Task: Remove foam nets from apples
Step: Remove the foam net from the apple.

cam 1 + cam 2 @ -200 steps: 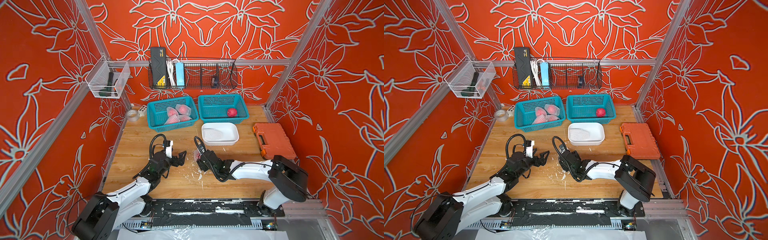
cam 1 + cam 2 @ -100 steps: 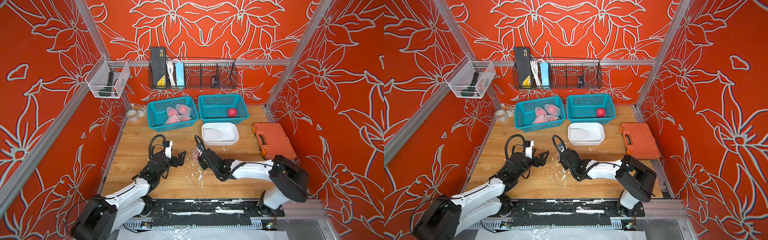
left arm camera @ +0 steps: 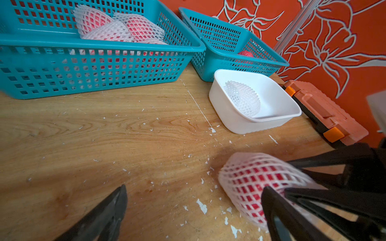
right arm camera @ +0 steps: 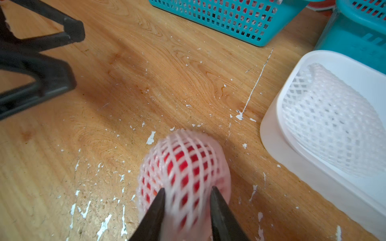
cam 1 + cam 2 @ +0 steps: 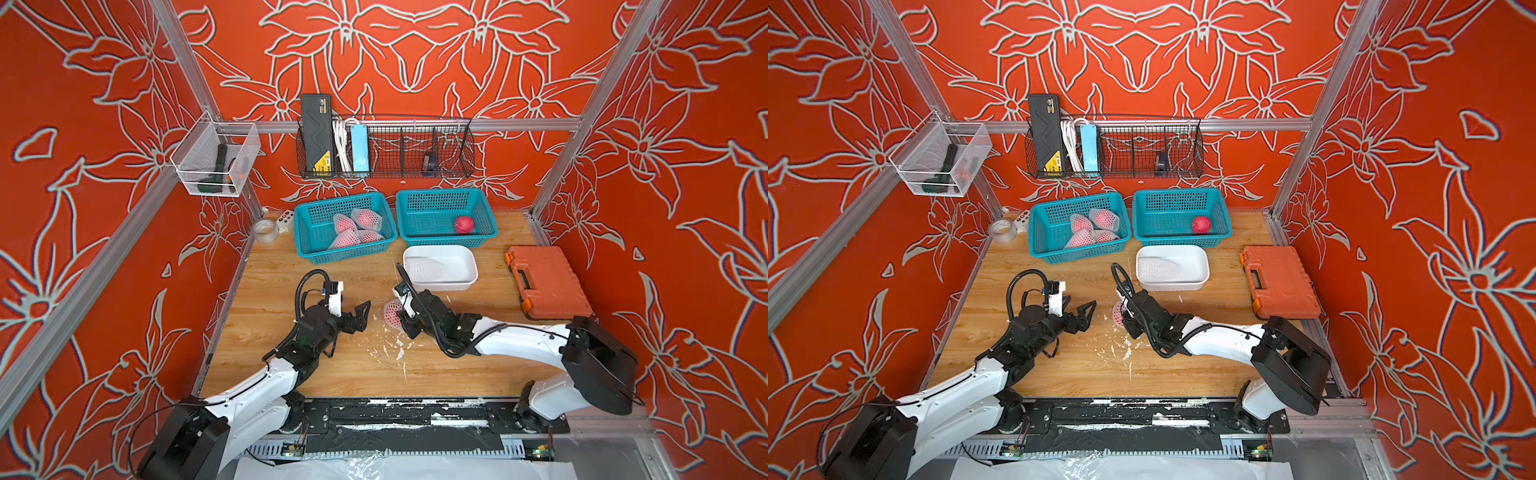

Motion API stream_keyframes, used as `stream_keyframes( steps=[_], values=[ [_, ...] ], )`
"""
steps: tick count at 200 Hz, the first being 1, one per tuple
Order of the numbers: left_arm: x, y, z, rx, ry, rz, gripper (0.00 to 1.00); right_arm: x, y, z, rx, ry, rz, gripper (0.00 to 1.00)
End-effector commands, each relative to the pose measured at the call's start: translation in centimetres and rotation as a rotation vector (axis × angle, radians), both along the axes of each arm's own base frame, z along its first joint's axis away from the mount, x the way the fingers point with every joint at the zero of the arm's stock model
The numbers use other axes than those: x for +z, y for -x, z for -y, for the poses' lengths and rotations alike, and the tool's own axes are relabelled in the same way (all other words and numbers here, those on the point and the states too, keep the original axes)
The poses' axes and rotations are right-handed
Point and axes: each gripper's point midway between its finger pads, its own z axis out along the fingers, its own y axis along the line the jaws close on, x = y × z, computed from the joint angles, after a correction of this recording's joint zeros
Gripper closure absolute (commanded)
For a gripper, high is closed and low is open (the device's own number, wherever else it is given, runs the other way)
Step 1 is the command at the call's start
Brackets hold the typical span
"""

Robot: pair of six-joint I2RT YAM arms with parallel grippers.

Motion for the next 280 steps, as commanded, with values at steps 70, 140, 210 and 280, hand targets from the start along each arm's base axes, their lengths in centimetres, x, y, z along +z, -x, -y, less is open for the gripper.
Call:
stream_keyframes(
  steps=[70, 140, 210, 280],
  values=[
    [0.5, -0.2, 0.0, 0.002, 0.001, 0.014, 0.03, 2.4, -0.8, 0.4, 0.016, -0.016, -0.121, 0.62],
    [0.2, 0.2, 0.6, -0.033, 0.019, 0.012, 0.03, 4.2, 3.7, 2.8, 0.201, -0.137, -0.024, 0.15],
    [-0.4, 0.0, 0.6, -0.033, 0.015, -0.004, 0.03, -1.2, 6.0, 3.1, 0.243, -0.101, -0.103, 0.09],
    [-1.2, 0.0, 0.8, -0.041, 0.003, -0.031, 0.03, -3.9, 7.1, 1.5, 0.317, -0.084, -0.137, 0.1]
  ],
)
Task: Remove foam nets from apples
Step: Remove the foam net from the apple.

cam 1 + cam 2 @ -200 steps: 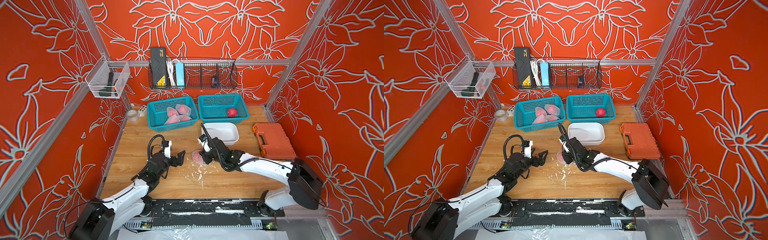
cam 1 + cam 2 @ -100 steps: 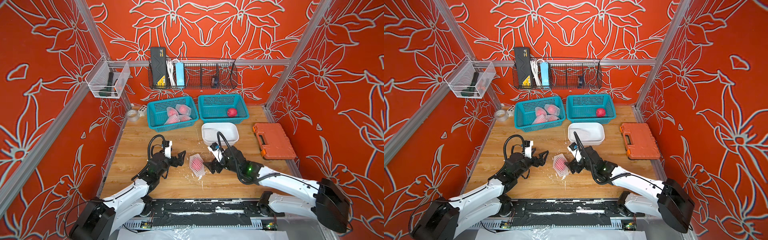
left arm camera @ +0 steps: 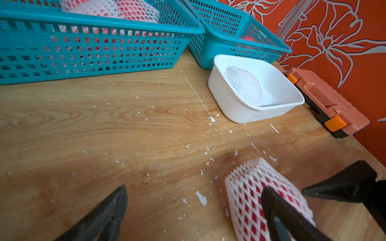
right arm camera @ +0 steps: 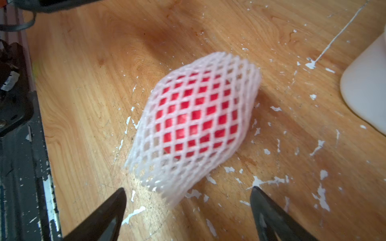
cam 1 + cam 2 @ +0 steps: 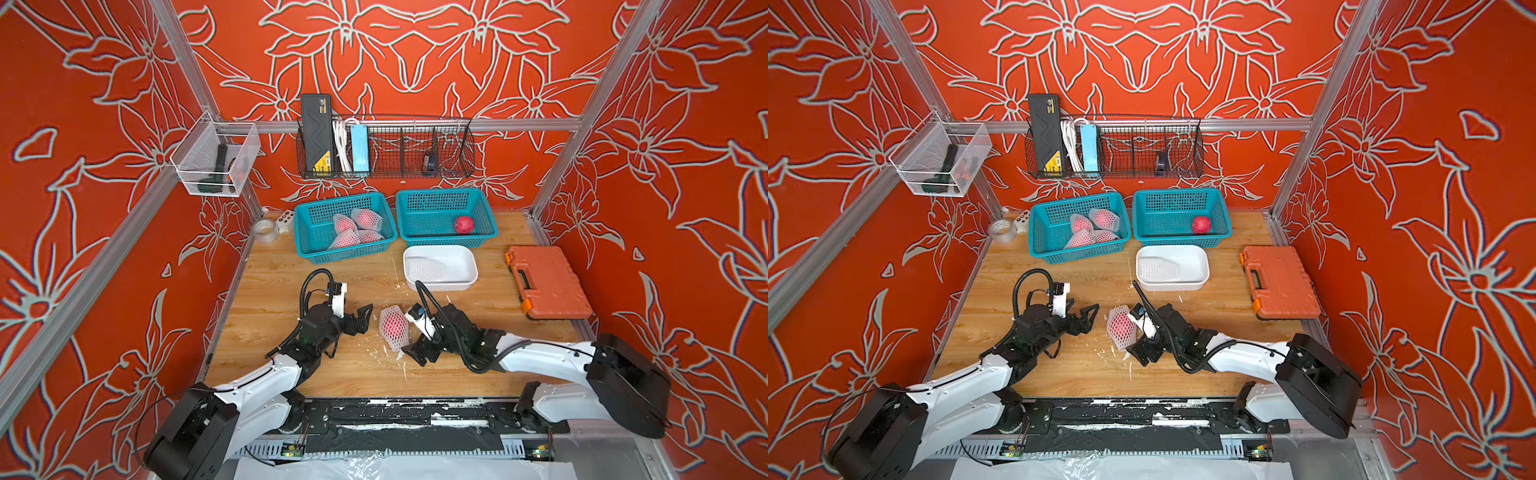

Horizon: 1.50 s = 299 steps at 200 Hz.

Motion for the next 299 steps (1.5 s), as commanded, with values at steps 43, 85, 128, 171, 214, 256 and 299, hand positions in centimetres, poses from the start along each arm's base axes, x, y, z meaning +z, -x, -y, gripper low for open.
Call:
stream_keyframes(
  steps=[43, 85, 128, 171, 214, 256, 299],
  values=[
    [0.3, 0.0, 0.1, -0.006, 0.008, 0.016, 0.03, -1.0, -0.2, -2.4, 0.051, 0.016, -0.043, 0.13],
    [0.3, -0.1, 0.0, 0.0, -0.003, 0.013, 0.03, -2.0, -0.9, -3.3, 0.032, 0.051, -0.082, 0.35],
    [0.5, -0.1, -0.2, 0.005, -0.011, 0.021, 0.03, -0.6, -1.7, -3.5, -0.009, 0.032, -0.06, 0.66],
    [0.7, -0.3, -0.3, 0.009, -0.016, 0.024, 0.03, 1.4, -2.7, -3.5, -0.065, 0.034, -0.057, 0.89],
    [2.3, -0.2, -0.3, 0.015, 0.005, 0.053, 0.03, 5.6, -2.9, -4.0, -0.106, 0.066, -0.141, 0.96],
    [2.8, 0.0, -0.6, 0.03, 0.023, 0.064, 0.03, 7.3, -2.1, -4.7, -0.111, 0.091, -0.3, 0.95],
    [3.2, 0.1, -0.7, 0.034, 0.027, 0.062, 0.03, 6.3, -0.4, -4.1, -0.08, 0.334, -0.518, 0.98]
  ],
)
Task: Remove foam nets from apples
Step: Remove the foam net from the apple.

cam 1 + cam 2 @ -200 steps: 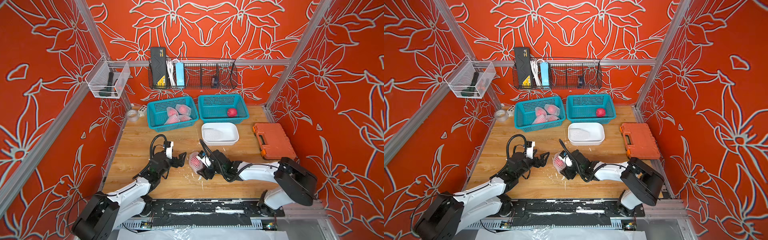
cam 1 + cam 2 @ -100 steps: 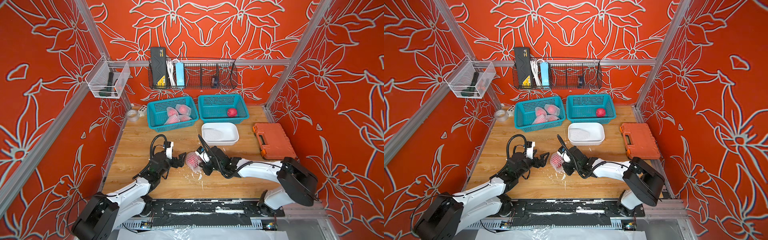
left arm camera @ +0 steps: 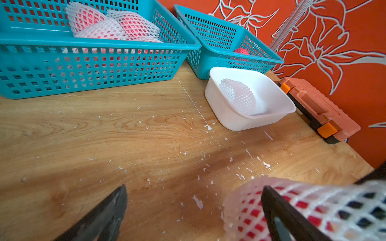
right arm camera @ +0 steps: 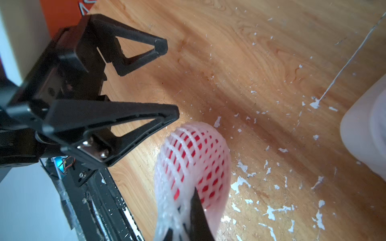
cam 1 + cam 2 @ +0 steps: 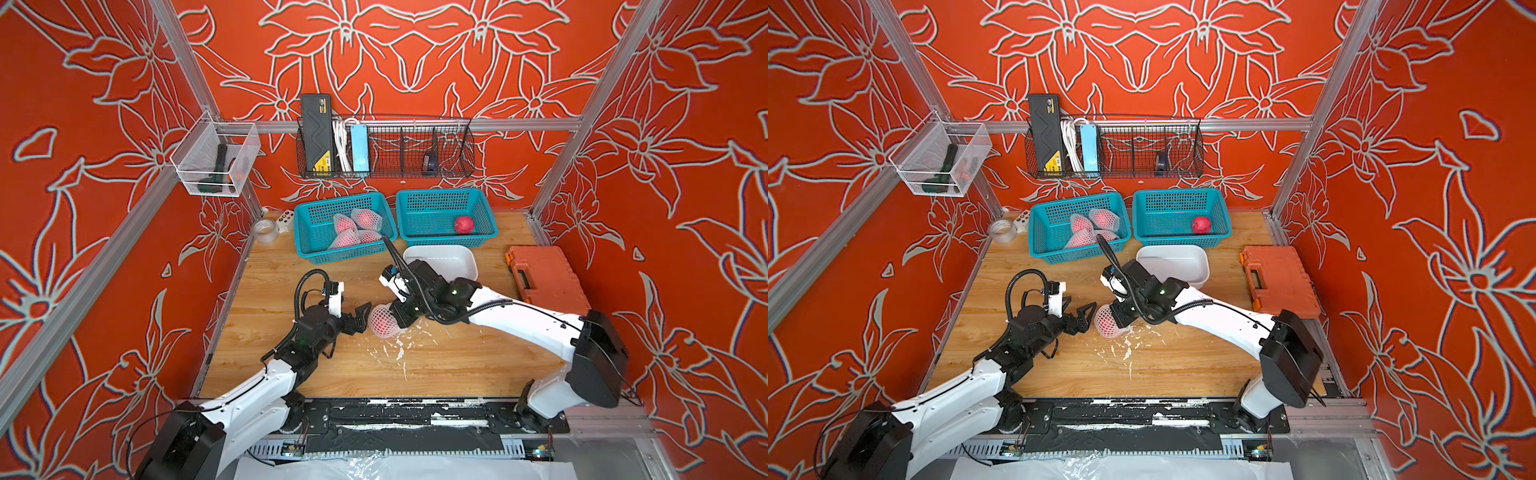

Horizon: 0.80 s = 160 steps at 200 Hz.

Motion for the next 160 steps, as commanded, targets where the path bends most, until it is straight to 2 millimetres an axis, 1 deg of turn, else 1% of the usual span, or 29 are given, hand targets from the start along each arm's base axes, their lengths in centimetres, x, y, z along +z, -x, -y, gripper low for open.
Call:
stream_keyframes(
  steps=[1, 14, 32, 50, 84, 106, 123, 139, 160],
  values=[
    [1.3, -0.3, -0.2, 0.02, 0.018, 0.022, 0.02, -2.7, 2.9, 2.4, 0.034, 0.215, -0.226, 0.98],
    [1.2, -0.3, -0.2, 0.019, 0.019, 0.025, 0.03, -3.5, 3.2, 2.9, 0.055, 0.293, -0.263, 0.99],
    [1.0, -0.3, -0.3, 0.027, 0.018, 0.021, 0.03, -4.7, 2.6, 3.6, 0.054, 0.391, -0.261, 1.0],
    [0.8, -0.3, -0.3, 0.023, 0.018, 0.017, 0.02, -5.2, 2.1, 3.2, 0.061, 0.408, -0.26, 0.97],
    [0.6, -0.3, -0.4, 0.031, 0.01, 0.016, 0.03, -4.8, 1.1, 1.4, 0.051, 0.356, -0.249, 0.94],
    [0.8, -0.4, -0.4, 0.031, 0.006, 0.024, 0.03, -3.9, 0.0, 0.5, 0.038, 0.325, -0.215, 0.91],
    [0.9, -0.5, -0.5, 0.035, 0.007, 0.029, 0.02, -3.0, -0.9, -0.1, 0.029, 0.295, -0.2, 0.91],
    [1.0, -0.6, -0.5, 0.039, 0.007, 0.033, 0.03, -2.7, -1.9, -0.7, 0.016, 0.271, -0.198, 0.9],
    [1.0, -0.4, -0.7, 0.045, 0.01, 0.038, 0.02, -3.1, -3.5, -1.5, -0.009, 0.243, -0.209, 0.83]
  ],
)
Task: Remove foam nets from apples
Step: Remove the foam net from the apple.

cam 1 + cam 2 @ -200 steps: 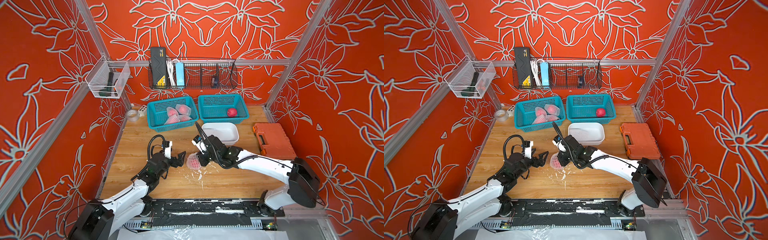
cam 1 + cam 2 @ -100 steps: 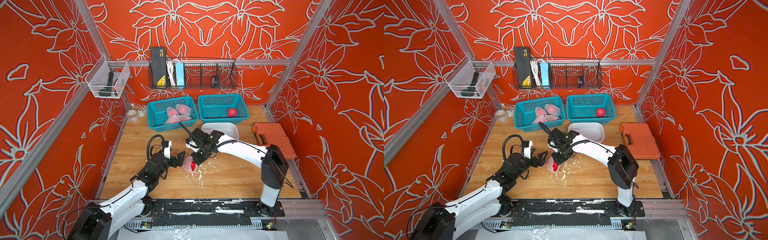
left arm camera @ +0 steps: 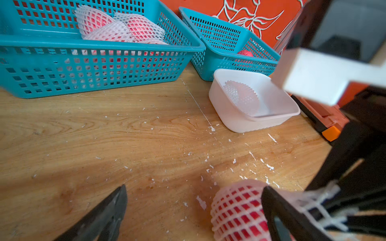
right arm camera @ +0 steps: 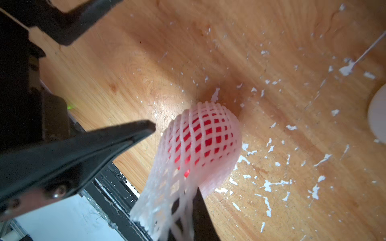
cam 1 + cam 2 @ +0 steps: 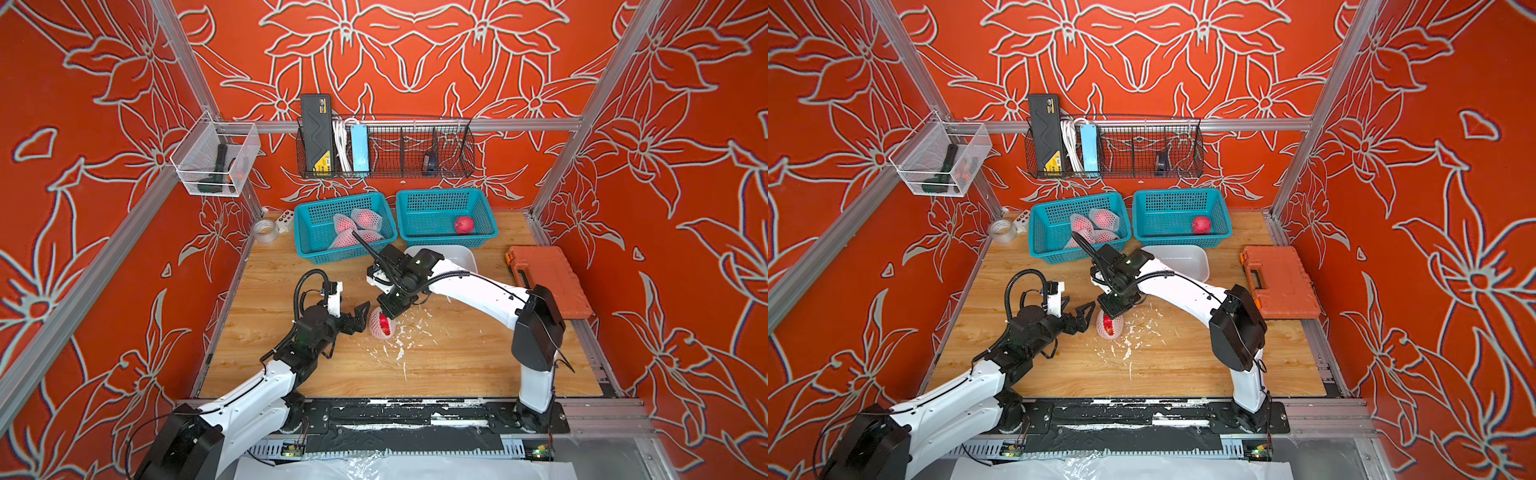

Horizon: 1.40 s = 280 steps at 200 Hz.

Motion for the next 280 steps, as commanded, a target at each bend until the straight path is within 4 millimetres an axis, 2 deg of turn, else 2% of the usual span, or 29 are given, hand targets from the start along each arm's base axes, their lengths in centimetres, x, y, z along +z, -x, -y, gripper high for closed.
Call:
stream_keyframes(
  steps=[1, 32, 45, 59, 104, 144, 152, 158, 171, 188, 197, 208, 223, 250, 280],
  values=[
    [0.9, -0.3, -0.3, 0.019, 0.013, 0.035, 0.02, -1.2, -1.8, -0.5, -0.032, -0.002, -0.02, 0.83],
    [0.3, 0.0, -0.8, 0.041, 0.004, 0.031, 0.02, -2.7, -4.5, -1.1, -0.078, -0.008, -0.025, 0.81],
    [0.2, 0.0, -0.9, 0.046, 0.003, 0.031, 0.02, -2.9, -5.8, -1.1, -0.092, 0.001, -0.025, 0.74],
    [0.1, 0.0, -1.1, 0.053, -0.001, 0.033, 0.02, -2.5, -6.7, -1.1, -0.094, -0.008, -0.009, 0.71],
    [0.2, -0.1, -0.9, 0.048, 0.005, 0.038, 0.03, 2.9, -8.0, -1.7, -0.095, -0.134, 0.093, 0.6],
    [0.7, 0.0, -0.7, 0.032, 0.017, 0.054, 0.03, 7.9, -8.8, -0.7, -0.097, -0.225, 0.233, 0.45],
    [1.0, 0.1, -0.5, 0.022, 0.027, 0.061, 0.03, 8.7, -8.6, -0.5, -0.081, -0.27, 0.292, 0.41],
    [1.2, 0.2, -0.4, 0.013, 0.036, 0.066, 0.03, 8.6, -8.5, -0.1, -0.073, -0.297, 0.338, 0.34],
    [1.7, 0.5, -0.2, 0.0, 0.059, 0.082, 0.03, 9.8, -7.7, 0.7, -0.048, -0.429, 0.454, 0.18],
    [1.9, 0.9, -0.1, -0.009, 0.076, 0.089, 0.03, 8.4, -4.8, 1.3, 0.057, -0.587, 0.543, 0.05],
    [1.9, 1.0, -0.3, -0.001, 0.077, 0.092, 0.03, 7.6, -3.8, 1.5, 0.083, -0.64, 0.569, 0.03],
    [1.8, 1.1, -0.6, 0.008, 0.072, 0.091, 0.03, 5.8, -3.0, 1.8, 0.103, -0.649, 0.566, 0.03],
    [1.6, 1.1, -0.8, 0.02, 0.067, 0.092, 0.03, 4.2, -2.8, 1.5, 0.113, -0.651, 0.575, 0.03],
    [1.7, 1.1, -0.6, 0.009, 0.077, 0.1, 0.03, 2.2, -2.4, -0.4, 0.175, -0.649, 0.612, 0.02],
    [1.8, 1.4, -0.2, -0.022, 0.071, 0.112, 0.03, 0.7, -4.0, -1.9, 0.151, -0.637, 0.629, 0.03]
  ],
)
